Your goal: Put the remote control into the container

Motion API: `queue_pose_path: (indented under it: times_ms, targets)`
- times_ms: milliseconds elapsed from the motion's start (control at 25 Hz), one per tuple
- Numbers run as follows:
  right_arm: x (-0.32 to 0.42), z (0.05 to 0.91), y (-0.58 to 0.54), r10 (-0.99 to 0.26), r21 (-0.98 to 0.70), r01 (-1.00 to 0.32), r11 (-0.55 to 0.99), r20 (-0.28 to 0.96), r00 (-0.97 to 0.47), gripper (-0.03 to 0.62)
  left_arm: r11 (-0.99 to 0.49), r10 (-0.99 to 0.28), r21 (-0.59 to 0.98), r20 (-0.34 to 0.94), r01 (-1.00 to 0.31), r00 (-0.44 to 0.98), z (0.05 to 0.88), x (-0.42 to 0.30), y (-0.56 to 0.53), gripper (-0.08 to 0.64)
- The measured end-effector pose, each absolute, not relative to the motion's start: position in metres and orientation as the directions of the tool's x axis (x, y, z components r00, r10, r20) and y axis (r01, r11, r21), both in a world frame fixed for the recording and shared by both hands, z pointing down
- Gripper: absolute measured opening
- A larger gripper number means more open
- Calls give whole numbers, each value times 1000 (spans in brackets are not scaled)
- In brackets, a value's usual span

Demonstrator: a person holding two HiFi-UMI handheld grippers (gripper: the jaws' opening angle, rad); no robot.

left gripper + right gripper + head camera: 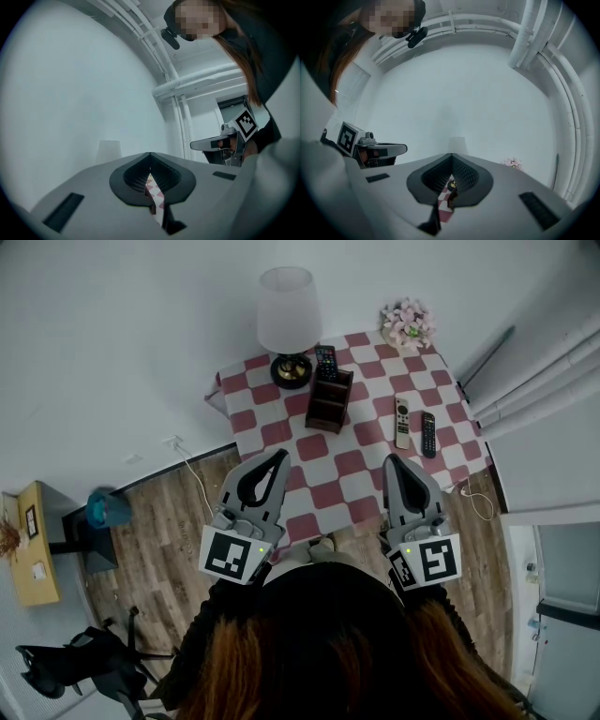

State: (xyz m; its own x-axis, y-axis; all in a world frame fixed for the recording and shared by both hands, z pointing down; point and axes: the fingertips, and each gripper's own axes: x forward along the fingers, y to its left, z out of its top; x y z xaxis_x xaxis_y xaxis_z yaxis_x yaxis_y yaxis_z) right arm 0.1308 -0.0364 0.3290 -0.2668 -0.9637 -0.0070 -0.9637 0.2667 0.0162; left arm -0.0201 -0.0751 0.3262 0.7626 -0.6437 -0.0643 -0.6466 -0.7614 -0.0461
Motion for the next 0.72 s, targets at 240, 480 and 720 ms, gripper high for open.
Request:
queue_pose_path:
  times_ms: [240, 480, 720]
  targets:
    - [133, 328, -36, -964, 9, -964, 264, -10, -264, 15, -763, -641, -56, -60, -644, 765, 326, -19, -74, 9]
    - [142, 334, -39, -967, 7, -967, 253, -1, -253, 15, -763, -641, -58, -61, -644, 765, 327, -16, -72, 9]
    - [187, 344, -53, -989, 4, -989, 145, 12, -145, 15, -761, -644, -61, -53, -646, 763, 329, -16, -69, 9]
